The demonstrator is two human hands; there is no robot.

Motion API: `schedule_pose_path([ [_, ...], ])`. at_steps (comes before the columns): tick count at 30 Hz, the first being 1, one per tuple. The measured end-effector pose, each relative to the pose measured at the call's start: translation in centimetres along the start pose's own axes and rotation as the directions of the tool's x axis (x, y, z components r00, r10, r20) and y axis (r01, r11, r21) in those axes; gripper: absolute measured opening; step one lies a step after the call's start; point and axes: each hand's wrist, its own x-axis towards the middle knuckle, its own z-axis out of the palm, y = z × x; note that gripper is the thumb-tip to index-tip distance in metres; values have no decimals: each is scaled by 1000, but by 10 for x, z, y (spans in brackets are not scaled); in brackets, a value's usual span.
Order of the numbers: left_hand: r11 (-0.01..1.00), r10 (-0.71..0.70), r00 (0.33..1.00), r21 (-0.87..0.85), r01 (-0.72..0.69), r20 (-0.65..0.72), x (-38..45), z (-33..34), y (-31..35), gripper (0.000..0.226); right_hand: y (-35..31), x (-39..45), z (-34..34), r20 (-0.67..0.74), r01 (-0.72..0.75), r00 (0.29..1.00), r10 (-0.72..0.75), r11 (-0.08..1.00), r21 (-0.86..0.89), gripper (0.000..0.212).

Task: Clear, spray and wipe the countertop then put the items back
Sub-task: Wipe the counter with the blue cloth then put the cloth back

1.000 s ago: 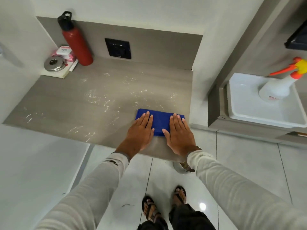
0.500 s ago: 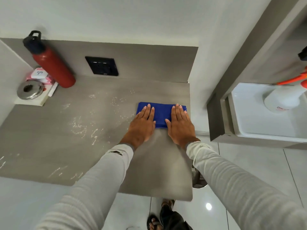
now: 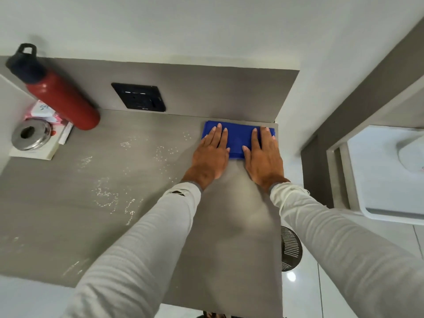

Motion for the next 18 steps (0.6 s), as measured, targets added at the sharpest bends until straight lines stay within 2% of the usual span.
schedule_pose_path([
  [2, 1000, 5, 1000, -8, -5, -7, -2, 0, -3, 59, -4, 1, -3, -40, -31, 999, 32, 999, 32, 63],
  [5, 1000, -5, 1000, -20, 4, -9, -3, -4, -24, 59, -21, 10, -5, -32, 16, 999, -14, 999, 46, 58],
  [9, 999, -34, 999, -5, 34, 0, -12, -9, -82, 60, -69, 22, 4, 22, 110, 993, -112, 992, 61, 56],
  [13, 998, -66, 996, 5, 66, 55, -18, -13, -134, 60, -113, 24, 25, 23, 135, 990, -136, 989, 53, 54],
  [15, 997, -66, 994, -37, 70, 86, -26, -10, -138, 60, -121, 16, 30, 15, 119, 993, -120, 992, 38, 53],
  [18, 996, -64, 997, -55, 66, 40, -51, -1, -130, 58, -119, -7, 33, -15, 131, 991, -130, 989, 63, 52],
])
